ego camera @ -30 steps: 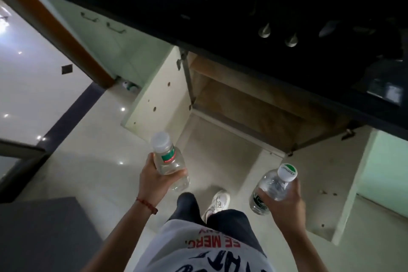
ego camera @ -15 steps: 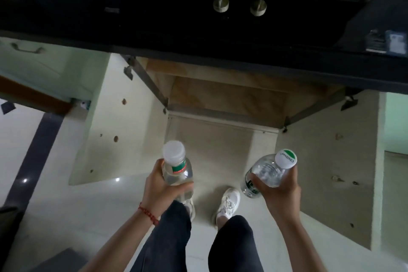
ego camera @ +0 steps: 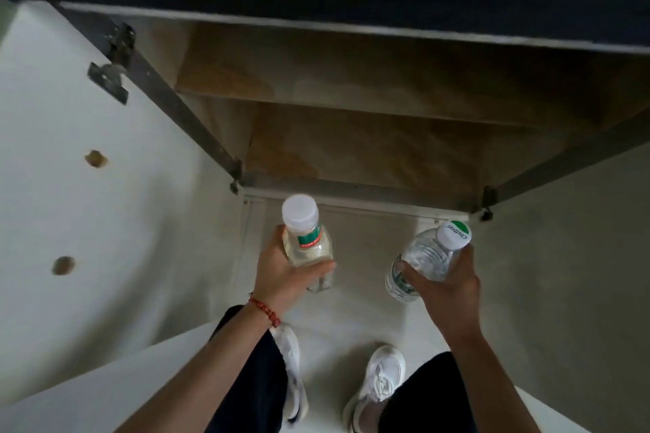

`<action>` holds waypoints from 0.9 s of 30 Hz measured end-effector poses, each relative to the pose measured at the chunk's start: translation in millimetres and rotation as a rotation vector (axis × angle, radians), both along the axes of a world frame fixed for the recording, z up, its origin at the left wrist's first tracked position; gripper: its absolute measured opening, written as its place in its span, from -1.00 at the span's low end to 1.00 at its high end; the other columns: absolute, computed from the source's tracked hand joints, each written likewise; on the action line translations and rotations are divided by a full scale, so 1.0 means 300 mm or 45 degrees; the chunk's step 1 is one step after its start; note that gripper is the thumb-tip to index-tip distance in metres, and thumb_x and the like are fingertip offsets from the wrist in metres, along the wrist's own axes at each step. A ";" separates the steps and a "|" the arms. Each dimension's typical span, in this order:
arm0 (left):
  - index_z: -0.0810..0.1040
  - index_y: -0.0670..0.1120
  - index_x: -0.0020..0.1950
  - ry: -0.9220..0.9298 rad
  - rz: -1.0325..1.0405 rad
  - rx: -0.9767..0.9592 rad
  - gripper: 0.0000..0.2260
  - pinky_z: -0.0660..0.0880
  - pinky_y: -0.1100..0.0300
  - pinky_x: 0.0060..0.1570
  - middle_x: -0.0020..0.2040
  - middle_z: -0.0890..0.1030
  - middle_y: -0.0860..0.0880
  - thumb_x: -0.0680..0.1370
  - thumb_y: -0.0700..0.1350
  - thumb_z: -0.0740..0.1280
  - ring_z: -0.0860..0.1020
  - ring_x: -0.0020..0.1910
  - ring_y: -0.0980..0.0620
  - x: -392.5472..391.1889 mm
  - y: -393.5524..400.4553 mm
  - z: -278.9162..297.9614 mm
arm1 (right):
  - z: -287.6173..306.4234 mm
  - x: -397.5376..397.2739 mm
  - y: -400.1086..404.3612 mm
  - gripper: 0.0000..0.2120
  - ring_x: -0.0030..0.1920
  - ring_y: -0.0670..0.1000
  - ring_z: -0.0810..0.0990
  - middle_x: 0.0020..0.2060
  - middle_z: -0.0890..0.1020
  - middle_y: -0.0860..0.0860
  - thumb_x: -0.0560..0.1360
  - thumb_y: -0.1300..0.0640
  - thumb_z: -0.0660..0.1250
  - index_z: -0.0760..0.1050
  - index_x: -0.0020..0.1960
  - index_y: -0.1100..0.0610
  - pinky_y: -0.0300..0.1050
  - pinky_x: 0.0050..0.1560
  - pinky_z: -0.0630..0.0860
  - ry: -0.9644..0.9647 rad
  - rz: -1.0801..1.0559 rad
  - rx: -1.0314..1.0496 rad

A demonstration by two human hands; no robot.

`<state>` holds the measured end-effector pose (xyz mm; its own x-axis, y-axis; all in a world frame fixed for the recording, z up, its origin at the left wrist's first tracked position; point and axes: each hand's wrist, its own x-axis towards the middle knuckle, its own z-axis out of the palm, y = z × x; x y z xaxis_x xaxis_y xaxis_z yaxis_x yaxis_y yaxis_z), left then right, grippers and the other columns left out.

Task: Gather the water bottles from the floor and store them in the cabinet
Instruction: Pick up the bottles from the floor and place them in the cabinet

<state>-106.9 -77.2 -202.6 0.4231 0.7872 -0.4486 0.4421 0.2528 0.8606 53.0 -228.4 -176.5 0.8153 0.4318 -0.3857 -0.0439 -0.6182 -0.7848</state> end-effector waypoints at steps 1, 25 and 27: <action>0.47 -0.02 0.07 0.005 -0.006 0.002 -0.37 0.52 0.18 -0.02 -0.03 0.62 -0.03 0.05 0.01 0.55 0.60 -0.04 0.02 0.016 0.008 -0.071 | -0.061 0.015 0.017 -0.27 0.04 0.00 0.46 0.03 0.48 -0.03 0.24 0.22 0.55 0.28 0.32 0.15 -0.20 0.07 0.37 0.002 0.008 0.015; 0.38 -0.18 0.22 -0.047 -0.051 0.322 -0.38 0.47 0.10 0.13 0.15 0.57 -0.16 0.24 -0.19 0.56 0.54 0.12 -0.08 0.622 0.546 -0.977 | -0.963 0.561 0.581 -0.30 0.21 0.04 0.47 0.19 0.51 0.05 0.26 0.24 0.53 0.29 0.30 0.17 -0.18 0.15 0.39 -0.223 -0.013 0.467; 0.38 -0.14 0.22 -0.041 -0.067 0.328 -0.36 0.48 0.02 0.19 0.16 0.56 -0.14 0.22 -0.16 0.57 0.54 0.14 -0.09 0.647 0.562 -1.018 | -1.019 0.584 0.594 -0.28 0.26 0.11 0.47 0.25 0.50 0.12 0.24 0.25 0.54 0.29 0.30 0.16 -0.04 0.25 0.42 -0.176 -0.007 0.473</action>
<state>87.2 91.5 -507.9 0.4770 0.8505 -0.2217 0.4203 0.0009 0.9074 228.3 -50.3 -482.3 0.8513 0.5168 -0.0903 0.0757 -0.2913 -0.9536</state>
